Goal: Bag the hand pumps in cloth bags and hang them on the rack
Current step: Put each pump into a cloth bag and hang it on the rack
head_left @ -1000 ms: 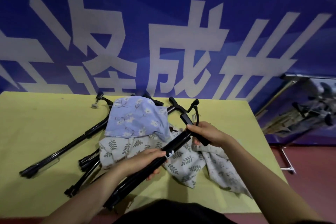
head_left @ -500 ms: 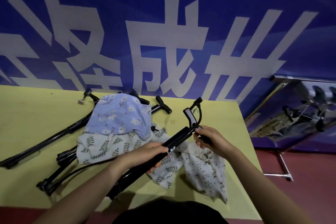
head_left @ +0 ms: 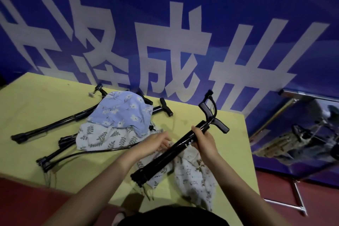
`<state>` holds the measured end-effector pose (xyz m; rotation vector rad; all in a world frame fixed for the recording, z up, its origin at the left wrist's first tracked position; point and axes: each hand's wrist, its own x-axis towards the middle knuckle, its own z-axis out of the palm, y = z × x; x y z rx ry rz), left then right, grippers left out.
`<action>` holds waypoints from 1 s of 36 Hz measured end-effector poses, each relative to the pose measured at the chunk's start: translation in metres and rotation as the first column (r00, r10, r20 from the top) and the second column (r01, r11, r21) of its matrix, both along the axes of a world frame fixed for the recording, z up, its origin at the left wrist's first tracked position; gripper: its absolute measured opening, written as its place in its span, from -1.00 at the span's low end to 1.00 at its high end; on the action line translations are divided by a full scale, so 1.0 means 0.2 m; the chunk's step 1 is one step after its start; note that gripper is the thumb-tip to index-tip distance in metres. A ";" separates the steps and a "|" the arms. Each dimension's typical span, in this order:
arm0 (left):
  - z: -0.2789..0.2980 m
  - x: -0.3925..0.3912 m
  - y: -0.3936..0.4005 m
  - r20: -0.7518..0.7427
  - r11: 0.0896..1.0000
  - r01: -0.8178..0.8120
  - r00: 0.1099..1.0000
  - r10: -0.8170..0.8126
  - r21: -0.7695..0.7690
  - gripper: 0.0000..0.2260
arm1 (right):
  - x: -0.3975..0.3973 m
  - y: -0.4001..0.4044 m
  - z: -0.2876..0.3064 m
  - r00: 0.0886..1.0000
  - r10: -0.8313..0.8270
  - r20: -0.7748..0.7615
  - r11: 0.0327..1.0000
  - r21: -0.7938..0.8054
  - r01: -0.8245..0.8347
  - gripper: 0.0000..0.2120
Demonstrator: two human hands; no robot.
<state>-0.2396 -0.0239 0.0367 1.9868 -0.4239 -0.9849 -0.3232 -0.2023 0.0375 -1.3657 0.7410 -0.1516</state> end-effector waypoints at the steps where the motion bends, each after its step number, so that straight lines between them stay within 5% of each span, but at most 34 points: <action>1: -0.01 0.01 0.03 0.057 0.999 -0.048 0.997 0.048 0.007 -0.64 | -0.01 -0.02 -0.01 1.000 -0.007 -0.019 0.997 -0.075 0.005 -0.83; 6: -0.09 0.00 0.19 0.320 0.967 -0.232 0.929 0.187 0.108 -0.67 | -0.04 -0.11 -0.02 1.000 -0.021 -0.004 0.974 -0.227 0.020 -0.82; 8: -0.13 -0.02 0.25 0.321 0.943 -0.270 0.926 0.198 0.196 -0.62 | -0.04 -0.13 -0.01 0.999 -0.041 0.031 0.976 -0.212 0.047 -0.84; 10: -0.13 -0.04 0.28 0.150 0.910 -0.327 0.943 0.296 0.255 -0.55 | -0.04 -0.14 0.00 0.995 -0.067 0.069 0.983 -0.168 0.077 -0.84; 12: -0.12 -0.08 0.29 -0.171 0.901 -0.368 0.896 0.410 0.231 -0.46 | -0.03 -0.14 0.03 0.990 -0.084 0.117 0.988 -0.119 0.098 -0.84; 14: -0.11 -0.10 0.28 -0.499 0.892 -0.449 0.763 0.411 0.049 -0.44 | -0.02 -0.13 0.06 0.981 -0.093 0.168 0.994 -0.049 0.102 -0.87; 16: -0.09 -0.10 0.27 -0.638 0.840 -0.532 0.685 0.352 -0.109 -0.46 | -0.02 -0.12 0.09 0.969 -0.114 0.219 0.993 0.042 0.107 -0.89; 21: 0.01 -0.07 0.20 -0.696 0.715 -0.678 0.596 0.400 -0.170 -0.72 | -0.03 -0.15 0.13 0.933 -0.171 0.315 0.977 0.176 0.119 -0.88; 27: 0.06 -0.15 0.13 -0.584 0.757 -0.597 0.724 0.366 -0.266 -0.81 | -0.08 -0.20 0.13 0.922 -0.146 0.360 0.967 0.247 0.057 -0.92; 31: 0.04 -0.24 0.01 -0.530 0.719 -0.617 0.746 0.404 -0.320 -0.82 | -0.13 -0.11 0.08 0.967 0.035 0.254 0.996 0.075 -0.055 -0.91; 36: 0.00 -0.33 -0.14 -0.505 0.667 -0.637 0.751 0.426 -0.385 -0.84 | -0.18 0.01 0.04 0.990 0.074 0.117 0.985 0.149 -0.092 -0.81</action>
